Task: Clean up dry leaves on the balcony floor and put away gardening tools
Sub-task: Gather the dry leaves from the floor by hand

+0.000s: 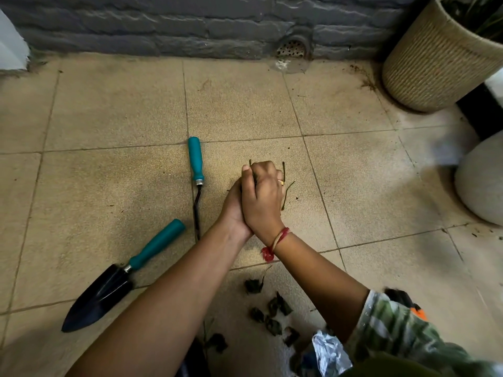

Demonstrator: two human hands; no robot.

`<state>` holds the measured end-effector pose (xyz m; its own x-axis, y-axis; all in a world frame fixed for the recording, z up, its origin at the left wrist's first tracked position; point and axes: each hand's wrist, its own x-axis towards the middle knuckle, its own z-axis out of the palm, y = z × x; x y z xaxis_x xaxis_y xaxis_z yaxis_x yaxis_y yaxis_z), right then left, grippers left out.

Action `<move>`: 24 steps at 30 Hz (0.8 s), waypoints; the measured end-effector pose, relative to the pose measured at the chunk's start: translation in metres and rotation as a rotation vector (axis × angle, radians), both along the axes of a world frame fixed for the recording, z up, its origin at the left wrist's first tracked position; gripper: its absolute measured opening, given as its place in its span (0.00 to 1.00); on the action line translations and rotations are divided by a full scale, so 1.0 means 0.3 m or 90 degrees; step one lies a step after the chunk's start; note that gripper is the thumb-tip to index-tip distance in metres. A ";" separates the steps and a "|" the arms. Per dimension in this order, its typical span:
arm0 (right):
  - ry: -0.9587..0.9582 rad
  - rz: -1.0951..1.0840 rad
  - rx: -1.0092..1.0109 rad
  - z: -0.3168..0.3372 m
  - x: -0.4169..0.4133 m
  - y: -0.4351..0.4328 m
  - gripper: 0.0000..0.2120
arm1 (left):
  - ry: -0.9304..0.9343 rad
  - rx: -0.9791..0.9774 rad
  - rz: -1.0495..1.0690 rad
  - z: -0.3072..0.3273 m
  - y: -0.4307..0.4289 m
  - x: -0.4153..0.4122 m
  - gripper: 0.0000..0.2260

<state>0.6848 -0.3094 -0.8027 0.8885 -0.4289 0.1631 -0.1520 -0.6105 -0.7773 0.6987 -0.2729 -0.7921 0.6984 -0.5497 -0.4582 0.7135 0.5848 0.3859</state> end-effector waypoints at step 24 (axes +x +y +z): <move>0.246 0.049 -0.076 -0.016 0.015 -0.045 0.38 | 0.147 -0.032 0.084 -0.005 0.012 -0.034 0.25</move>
<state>0.6894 -0.3229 -0.8076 0.9231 -0.3569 -0.1436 -0.3687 -0.7144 -0.5947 0.6885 -0.2694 -0.7936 0.6455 -0.4874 -0.5880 0.6959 0.6925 0.1899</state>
